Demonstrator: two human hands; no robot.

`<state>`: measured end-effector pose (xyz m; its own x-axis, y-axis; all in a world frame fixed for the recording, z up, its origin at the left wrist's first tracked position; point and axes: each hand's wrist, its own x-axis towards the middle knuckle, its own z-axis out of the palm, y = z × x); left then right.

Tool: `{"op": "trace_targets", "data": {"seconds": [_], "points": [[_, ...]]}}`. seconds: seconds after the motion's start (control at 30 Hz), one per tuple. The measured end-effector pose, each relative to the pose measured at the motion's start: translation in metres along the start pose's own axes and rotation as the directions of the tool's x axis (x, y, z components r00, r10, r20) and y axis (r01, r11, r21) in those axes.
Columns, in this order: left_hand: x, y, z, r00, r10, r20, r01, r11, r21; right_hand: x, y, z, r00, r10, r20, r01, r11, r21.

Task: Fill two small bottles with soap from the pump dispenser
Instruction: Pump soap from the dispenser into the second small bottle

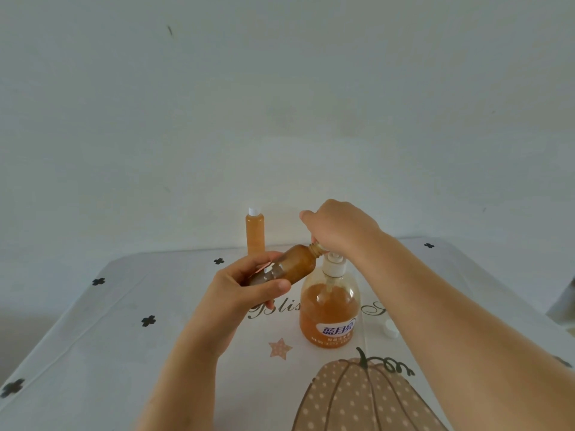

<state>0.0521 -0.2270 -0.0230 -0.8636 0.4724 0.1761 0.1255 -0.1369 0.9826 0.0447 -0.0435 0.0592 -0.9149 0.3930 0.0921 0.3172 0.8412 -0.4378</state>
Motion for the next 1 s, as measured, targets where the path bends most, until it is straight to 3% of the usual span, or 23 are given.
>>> {"op": "trace_targets", "data": {"seconds": [0.67,1.0], "points": [[0.003,-0.002,-0.003,1.0,-0.016,-0.003,0.016,1.0,0.014,0.002,0.006,0.011,1.0,0.019,0.006,-0.02,0.998,0.067],[0.0,0.0,0.001,1.0,0.005,0.007,-0.004,1.0,-0.028,-0.003,-0.002,-0.006,1.0,0.014,0.028,-0.014,1.0,-0.001]]}}
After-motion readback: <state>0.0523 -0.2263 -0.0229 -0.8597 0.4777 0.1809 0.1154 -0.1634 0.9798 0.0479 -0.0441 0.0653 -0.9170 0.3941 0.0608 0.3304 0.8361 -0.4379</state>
